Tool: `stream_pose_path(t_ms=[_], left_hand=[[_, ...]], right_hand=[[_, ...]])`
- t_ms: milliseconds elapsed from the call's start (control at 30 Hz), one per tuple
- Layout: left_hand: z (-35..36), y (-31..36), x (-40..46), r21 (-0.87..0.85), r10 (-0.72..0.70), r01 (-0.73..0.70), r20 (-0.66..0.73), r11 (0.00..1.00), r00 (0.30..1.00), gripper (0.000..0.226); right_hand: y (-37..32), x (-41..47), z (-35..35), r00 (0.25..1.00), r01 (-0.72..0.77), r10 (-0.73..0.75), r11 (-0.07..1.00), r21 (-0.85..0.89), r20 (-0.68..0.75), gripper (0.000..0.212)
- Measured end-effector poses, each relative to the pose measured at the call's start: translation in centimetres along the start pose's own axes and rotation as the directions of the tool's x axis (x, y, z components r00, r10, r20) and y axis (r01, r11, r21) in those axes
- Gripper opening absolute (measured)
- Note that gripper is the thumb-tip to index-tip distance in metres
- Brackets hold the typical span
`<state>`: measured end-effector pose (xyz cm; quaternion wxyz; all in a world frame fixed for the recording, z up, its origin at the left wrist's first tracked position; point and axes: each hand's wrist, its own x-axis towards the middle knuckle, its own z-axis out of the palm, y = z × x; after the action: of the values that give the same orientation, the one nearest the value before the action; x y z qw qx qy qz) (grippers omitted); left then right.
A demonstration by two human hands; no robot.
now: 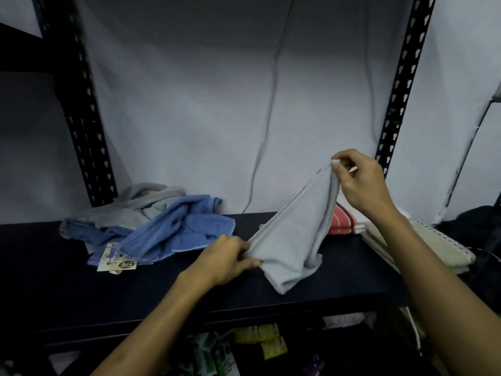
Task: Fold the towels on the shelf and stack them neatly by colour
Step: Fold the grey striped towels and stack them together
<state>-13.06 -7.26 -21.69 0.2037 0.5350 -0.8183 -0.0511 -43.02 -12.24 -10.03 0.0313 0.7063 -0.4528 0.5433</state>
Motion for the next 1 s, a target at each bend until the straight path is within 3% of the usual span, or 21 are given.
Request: stream_pose_path(t_ms=[133, 267, 467, 600, 767, 1000], left_hand=[[-3.5, -2.1, -0.2, -0.216, -0.081, 0.011, -0.320, 0.976, 0.944, 0.035], [-9.4, -2.6, 0.4, -0.336, -0.124, -0.025, -0.413, 0.941, 0.902, 0.021], [-16.1, -3.1, 0.4, -0.589, -0.228, -0.038, -0.370, 0.807, 0.901, 0.023], [-17.1, -3.4, 0.7, -0.690, -0.335, -0.005, -0.358, 0.724, 0.871, 0.010], [-16.1, -5.3, 0.3, -0.779, -0.395, 0.009, -0.307, 0.626, 0.866, 0.018], [-13.3, -7.6, 0.8, -0.833, -0.505, 0.200, -0.107, 0.515, 0.856, 0.015]], right_hand=[[1.7, -0.3, -0.9, 0.997, -0.072, 0.072, 0.997, -0.001, -0.023, 0.009], [1.8, -0.7, -0.7, 0.994, -0.106, 0.106, 0.994, 0.020, 0.014, 0.008], [-1.1, 2.0, -1.5, 0.994, -0.107, 0.096, 0.958, 0.265, 0.055, 0.008], [-2.8, 3.5, -0.3, 0.995, -0.092, 0.072, 0.939, 0.332, 0.073, 0.008], [-2.2, 2.7, 2.1, 0.968, -0.250, 0.224, 0.891, 0.379, 0.114, 0.006], [-0.3, 1.0, 4.9, 0.918, -0.396, 0.370, 0.859, 0.324, 0.141, 0.004]])
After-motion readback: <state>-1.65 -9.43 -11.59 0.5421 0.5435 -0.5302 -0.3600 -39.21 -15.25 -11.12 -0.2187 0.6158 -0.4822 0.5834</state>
